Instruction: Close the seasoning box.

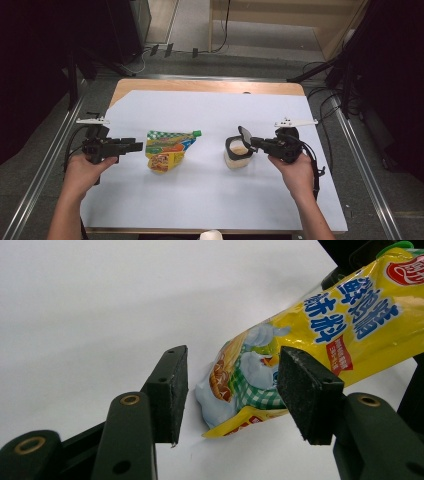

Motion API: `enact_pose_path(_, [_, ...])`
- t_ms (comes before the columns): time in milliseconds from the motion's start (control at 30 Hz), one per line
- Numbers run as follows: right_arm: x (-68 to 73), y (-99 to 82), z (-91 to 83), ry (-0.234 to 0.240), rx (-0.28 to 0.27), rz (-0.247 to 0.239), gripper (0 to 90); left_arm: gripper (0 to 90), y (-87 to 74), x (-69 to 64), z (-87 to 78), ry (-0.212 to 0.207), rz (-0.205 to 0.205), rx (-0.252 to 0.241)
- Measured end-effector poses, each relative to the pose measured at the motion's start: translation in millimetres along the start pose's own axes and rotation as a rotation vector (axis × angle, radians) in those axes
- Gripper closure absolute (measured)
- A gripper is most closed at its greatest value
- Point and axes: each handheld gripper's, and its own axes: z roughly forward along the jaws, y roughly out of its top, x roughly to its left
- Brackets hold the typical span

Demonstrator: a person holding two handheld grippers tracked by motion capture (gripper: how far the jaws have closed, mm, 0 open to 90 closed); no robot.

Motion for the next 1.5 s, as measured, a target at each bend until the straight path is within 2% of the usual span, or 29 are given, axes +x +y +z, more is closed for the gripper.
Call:
enact_pose_path(300, [8.5, -3.5, 14.3, 0.010, 0.036, -0.019, 90.0, 47.2, -0.2, 0.5, 0.4, 0.000, -0.003, 0.002])
enact_pose_path(533, [14.8, -8.9, 29.0, 0.004, 0.097, -0.058, 90.0, 47.1, -0.9, 1.8, 0.7, 0.003, -0.005, 0.002])
enact_pose_path(667, [16.7, -9.2, 30.9, 0.009, 0.094, -0.063, 90.0, 46.9, -1.6, 1.9, 1.1, 0.001, -0.008, 0.003])
enact_pose_path(1000, [14.3, -5.6, 25.8, 0.018, 0.087, -0.054, 81.6, 46.0, -3.5, 1.9, 0.8, 0.003, -0.013, 0.004])
enact_pose_path(1200, [7.6, -4.7, 18.7, 0.009, 0.067, -0.056, 75.7, 45.9, -3.1, 1.4, 2.0, 0.003, -0.011, 0.005])
enact_pose_path(1500, [-6.7, -4.6, 2.1, -0.019, 0.028, -0.029, 69.6, 45.9, -0.9, 2.1, 5.6, 0.003, -0.010, 0.007])
